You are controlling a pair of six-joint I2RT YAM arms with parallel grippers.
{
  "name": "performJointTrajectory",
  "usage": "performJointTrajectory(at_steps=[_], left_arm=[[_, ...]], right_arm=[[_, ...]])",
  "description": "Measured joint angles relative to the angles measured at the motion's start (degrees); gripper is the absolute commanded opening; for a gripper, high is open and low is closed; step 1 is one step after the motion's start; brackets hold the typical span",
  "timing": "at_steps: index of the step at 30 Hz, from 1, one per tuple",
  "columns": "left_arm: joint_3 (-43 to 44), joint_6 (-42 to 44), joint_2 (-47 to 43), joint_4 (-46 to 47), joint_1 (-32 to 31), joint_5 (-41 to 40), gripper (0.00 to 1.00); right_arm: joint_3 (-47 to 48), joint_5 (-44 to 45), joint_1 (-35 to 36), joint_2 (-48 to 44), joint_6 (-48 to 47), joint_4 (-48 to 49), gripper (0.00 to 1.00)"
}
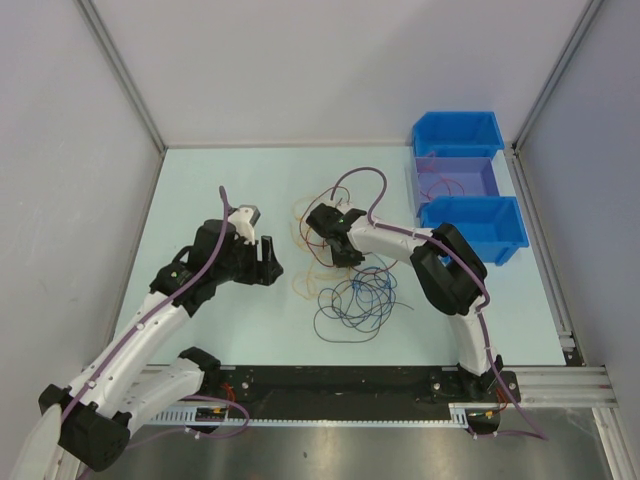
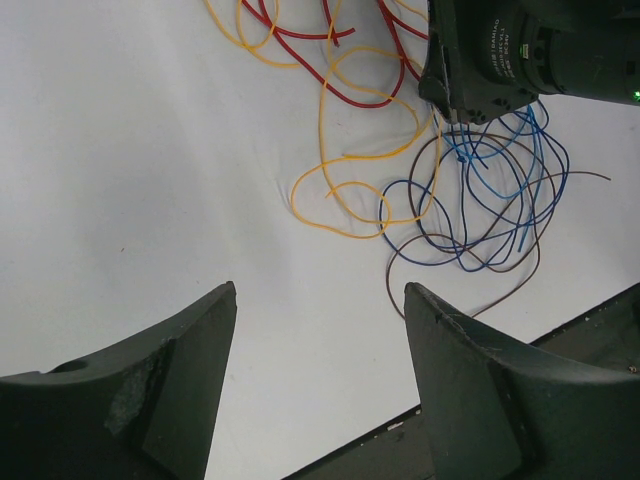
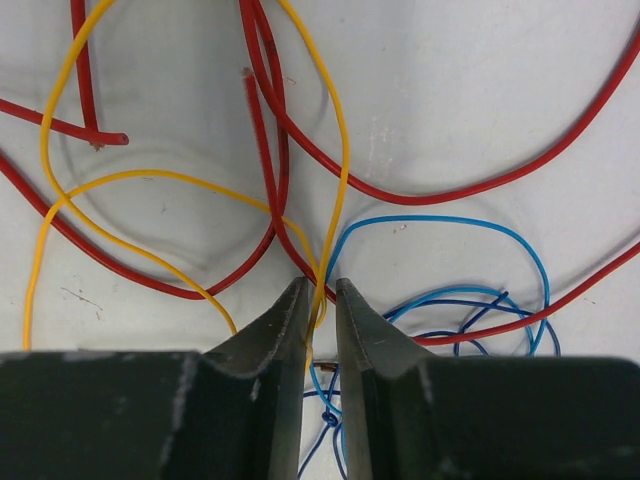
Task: Untangle the cables
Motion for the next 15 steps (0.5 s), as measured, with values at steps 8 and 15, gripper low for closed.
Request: performJointTrajectory(at_steps=[8,15], left_arm=[[0.0,0.0,0.0,0.0,0.0,-0.1,0.73],[0.0,0.0,0.0,0.0,0.0,-0.5,0.72]], right_arm=[[-0.2,-0.1,0.0,0.0,0.0,0.3,0.12],[-0.2,0.3,0.2,0.0,0.0,0.2,0.13]])
